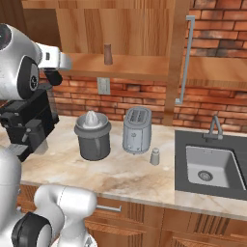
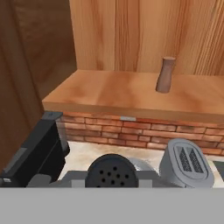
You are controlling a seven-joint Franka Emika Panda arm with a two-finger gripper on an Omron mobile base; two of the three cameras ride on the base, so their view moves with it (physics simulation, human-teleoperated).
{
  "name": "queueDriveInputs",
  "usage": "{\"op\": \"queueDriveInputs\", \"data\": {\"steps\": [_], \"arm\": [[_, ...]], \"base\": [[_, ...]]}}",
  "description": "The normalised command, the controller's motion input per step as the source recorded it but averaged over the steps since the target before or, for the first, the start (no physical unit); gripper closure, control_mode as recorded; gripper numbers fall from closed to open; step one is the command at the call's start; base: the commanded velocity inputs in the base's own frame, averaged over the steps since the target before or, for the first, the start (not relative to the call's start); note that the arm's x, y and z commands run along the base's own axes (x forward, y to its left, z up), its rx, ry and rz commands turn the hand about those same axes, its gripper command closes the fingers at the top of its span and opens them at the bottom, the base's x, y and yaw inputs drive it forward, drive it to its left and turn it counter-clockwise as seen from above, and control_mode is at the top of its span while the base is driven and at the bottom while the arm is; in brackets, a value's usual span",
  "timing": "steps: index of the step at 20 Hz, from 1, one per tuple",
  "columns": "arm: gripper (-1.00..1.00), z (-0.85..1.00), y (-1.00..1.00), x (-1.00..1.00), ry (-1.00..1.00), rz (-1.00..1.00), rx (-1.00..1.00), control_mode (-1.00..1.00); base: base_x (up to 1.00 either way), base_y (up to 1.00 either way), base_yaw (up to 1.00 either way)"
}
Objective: There are various items on the counter. Only move the condiments/shakers into the cabinet.
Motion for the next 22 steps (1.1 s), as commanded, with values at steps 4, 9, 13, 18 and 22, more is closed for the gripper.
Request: {"op": "queueDriveInputs", "data": {"steps": [4,9,13,18,22], "arm": [[1.00,0.12,-0.24,-0.11,-0.19,0.00,0.00,-1.00],[1.00,0.00,0.00,0.36,-0.01,-0.04,0.00,-1.00],[1.00,0.01,0.02,0.56,-0.01,-0.09,0.05,-1.00],[1.00,0.06,0.00,0.62,0.00,-0.10,0.09,-1.00],[1.00,0.00,0.00,0.59,0.00,-0.09,0.16,-1.00]], "base": [[0.00,0.00,0.00],[0.00,0.00,0.00],[0.00,0.00,0.00],[0.00,0.00,0.00],[0.00,0.00,0.00]]}}
